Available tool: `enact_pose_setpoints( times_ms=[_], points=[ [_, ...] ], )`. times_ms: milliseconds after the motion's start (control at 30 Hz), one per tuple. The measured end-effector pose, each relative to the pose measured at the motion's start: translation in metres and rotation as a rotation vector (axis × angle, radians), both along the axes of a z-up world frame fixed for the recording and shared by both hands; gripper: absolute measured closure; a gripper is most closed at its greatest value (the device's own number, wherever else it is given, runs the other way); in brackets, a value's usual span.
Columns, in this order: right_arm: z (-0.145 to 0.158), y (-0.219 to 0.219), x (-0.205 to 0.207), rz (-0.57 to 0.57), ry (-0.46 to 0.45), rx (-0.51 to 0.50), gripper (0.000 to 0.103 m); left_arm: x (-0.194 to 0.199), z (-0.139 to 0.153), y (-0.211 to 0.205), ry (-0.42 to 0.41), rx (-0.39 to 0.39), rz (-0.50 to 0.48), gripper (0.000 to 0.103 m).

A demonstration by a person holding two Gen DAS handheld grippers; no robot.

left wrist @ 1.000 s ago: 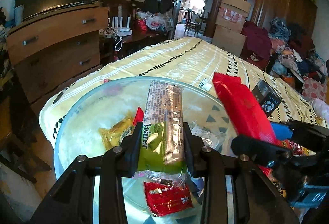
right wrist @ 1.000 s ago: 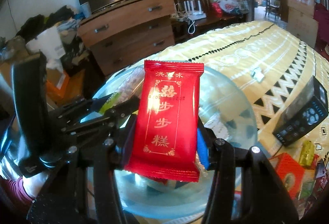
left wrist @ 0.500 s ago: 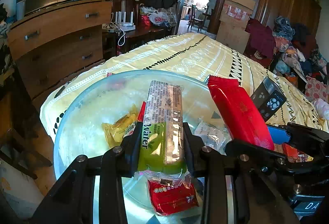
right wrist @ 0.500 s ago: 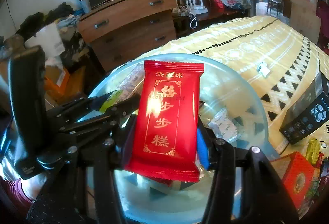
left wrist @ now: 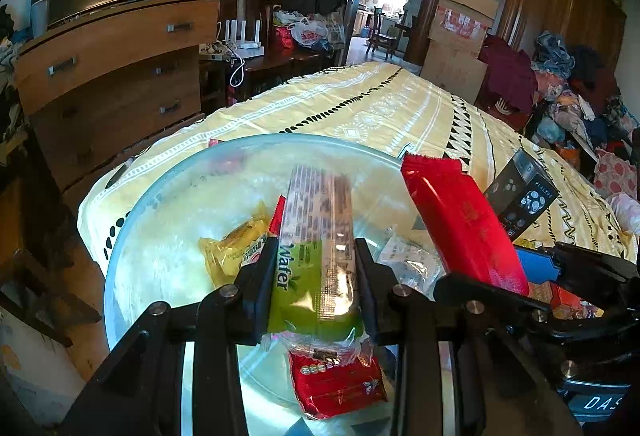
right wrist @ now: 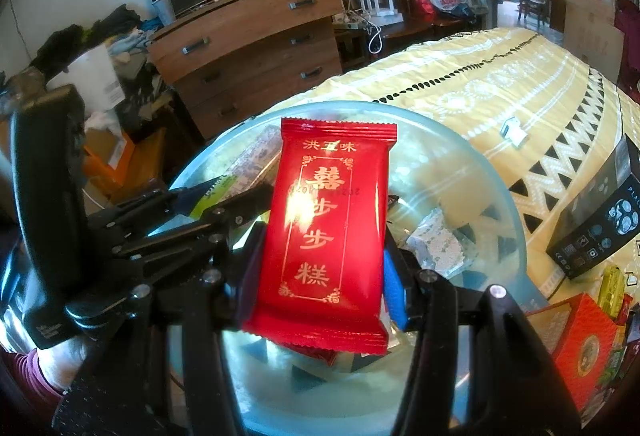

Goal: Organize snacks
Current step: 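Carry both snacks over the glass bowl and open both tools to drop them, then grasp the black wrapped snack with the left tool while the right tool grasps a red packet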

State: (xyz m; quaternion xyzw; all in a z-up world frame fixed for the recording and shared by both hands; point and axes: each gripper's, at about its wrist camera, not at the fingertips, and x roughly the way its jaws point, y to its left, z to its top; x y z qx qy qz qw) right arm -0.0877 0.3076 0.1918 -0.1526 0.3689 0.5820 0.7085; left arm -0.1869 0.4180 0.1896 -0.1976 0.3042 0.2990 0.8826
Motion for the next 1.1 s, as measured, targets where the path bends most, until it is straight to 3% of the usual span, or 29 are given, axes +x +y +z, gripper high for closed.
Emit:
enact_pose_setpoints(
  times_ms=[200,267,467,767,933,967,1000,1033,1067,1100],
  points=[
    [-0.006,0.0,0.003,-0.019,0.01,0.003,0.05,-0.001,-0.002,0.001,-0.001,-0.007,0.019,0.066],
    [-0.005,-0.001,0.003,-0.022,0.008,0.003,0.05,-0.001,-0.003,0.001,0.006,-0.01,0.026,0.056],
    [0.0,-0.01,0.004,-0.037,0.02,0.025,0.049,-0.002,0.0,-0.001,0.014,0.002,0.045,0.039],
    [0.013,-0.056,-0.007,-0.049,0.008,0.107,0.049,-0.001,0.004,-0.007,0.034,0.033,0.044,0.036],
    [0.026,-0.111,-0.033,-0.097,-0.106,0.178,0.048,-0.001,0.012,-0.021,0.005,0.058,0.02,0.036],
    [0.027,-0.125,-0.04,-0.117,-0.142,0.197,0.046,-0.003,0.016,-0.028,-0.018,0.068,0.005,0.036],
    [0.026,-0.141,-0.048,-0.145,-0.181,0.219,0.03,-0.004,0.02,-0.033,-0.039,0.076,-0.008,0.036],
    [0.023,-0.155,-0.053,-0.168,-0.202,0.232,0.006,-0.007,0.024,-0.043,-0.071,0.089,-0.033,0.035],
    [0.018,-0.17,-0.058,-0.194,-0.212,0.242,0.0,-0.009,0.03,-0.055,-0.109,0.105,-0.07,0.031],
    [0.01,-0.187,-0.063,-0.211,-0.203,0.25,0.0,-0.009,0.033,-0.065,-0.131,0.118,-0.099,0.029]
  ],
)
